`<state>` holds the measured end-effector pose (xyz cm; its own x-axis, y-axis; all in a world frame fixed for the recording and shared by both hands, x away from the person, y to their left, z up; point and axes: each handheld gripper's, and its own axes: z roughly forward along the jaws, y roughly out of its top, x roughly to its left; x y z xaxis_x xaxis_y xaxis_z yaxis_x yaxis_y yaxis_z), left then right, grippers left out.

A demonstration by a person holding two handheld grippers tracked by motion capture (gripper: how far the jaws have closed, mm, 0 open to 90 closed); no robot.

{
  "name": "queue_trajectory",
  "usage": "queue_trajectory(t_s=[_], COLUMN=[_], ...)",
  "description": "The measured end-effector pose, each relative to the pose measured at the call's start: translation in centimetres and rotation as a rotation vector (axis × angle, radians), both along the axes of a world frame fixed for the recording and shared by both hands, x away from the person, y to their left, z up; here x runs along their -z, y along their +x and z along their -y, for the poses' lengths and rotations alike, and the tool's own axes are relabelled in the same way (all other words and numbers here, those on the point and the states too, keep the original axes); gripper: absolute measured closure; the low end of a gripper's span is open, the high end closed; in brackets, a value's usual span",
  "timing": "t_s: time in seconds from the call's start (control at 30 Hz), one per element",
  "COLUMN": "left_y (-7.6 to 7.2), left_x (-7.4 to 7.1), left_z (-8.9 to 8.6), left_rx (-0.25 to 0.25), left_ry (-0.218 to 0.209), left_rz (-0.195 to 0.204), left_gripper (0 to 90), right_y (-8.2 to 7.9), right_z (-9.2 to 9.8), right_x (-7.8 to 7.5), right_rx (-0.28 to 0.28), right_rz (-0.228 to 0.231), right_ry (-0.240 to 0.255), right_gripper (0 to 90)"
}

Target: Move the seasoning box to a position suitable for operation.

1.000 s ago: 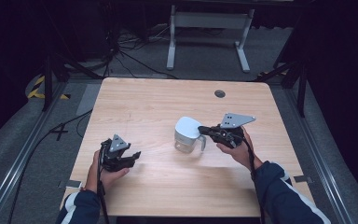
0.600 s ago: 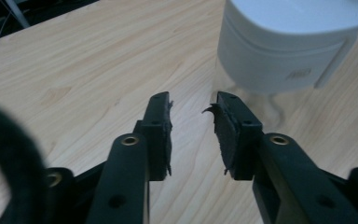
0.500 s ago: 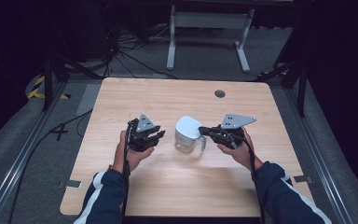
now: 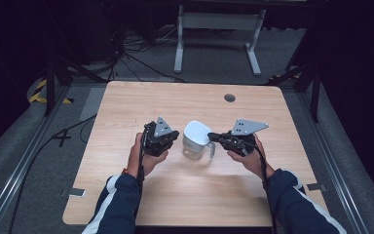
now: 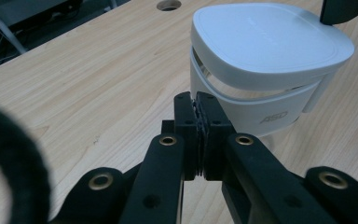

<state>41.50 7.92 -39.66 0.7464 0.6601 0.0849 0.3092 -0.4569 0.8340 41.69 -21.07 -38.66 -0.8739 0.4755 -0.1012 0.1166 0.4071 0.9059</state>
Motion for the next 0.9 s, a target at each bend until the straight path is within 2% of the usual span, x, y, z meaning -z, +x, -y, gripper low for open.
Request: queue_trajectory(t_s=[0.13, 0.27, 0.5, 0.57, 0.7, 0.73, 0.83, 0.9], left_y=[-0.1, 0.0, 0.2, 0.2, 0.2, 0.2, 0.2, 0.3], left_x=[-0.2, -0.8, -1.1, -1.0, -1.2, -1.3, -1.4, -1.5], left_z=[0.4, 0.8, 1.0, 1.0, 1.0, 1.0, 1.0, 1.0], left_rx=[0.01, 0.023, 0.012, 0.008, 0.017, 0.019, 0.018, 0.018], left_ry=[-0.017, -0.008, 0.009, 0.002, -0.027, -0.046, -0.041, -0.053], left_rz=[0.001, 0.012, 0.012, 0.004, 0.016, 0.019, 0.01, 0.01], left_gripper=[86.3, 86.3, 86.6, 86.2, 86.4, 86.2, 85.9, 85.9], right_y=[-0.1, -0.1, -0.2, -0.2, -0.2, -0.2, -0.2, -0.2], right_z=[0.0, 0.0, 0.0, 0.0, 0.0, 0.0, 0.1, 0.0], right_x=[0.0, 0.0, 0.0, 0.0, 0.0, 0.0, 0.0, 0.0], right_rx=[-0.006, -0.007, -0.012, -0.011, -0.009, -0.008, -0.008, -0.008], right_rz=[0.004, -0.003, -0.001, -0.001, 0.001, 0.0, -0.002, -0.002], right_ry=[-0.004, -0.003, -0.009, -0.007, -0.01, -0.01, -0.008, -0.007], right_gripper=[90.0, 90.0, 90.0, 90.0, 90.0, 90.0, 90.0, 90.0])
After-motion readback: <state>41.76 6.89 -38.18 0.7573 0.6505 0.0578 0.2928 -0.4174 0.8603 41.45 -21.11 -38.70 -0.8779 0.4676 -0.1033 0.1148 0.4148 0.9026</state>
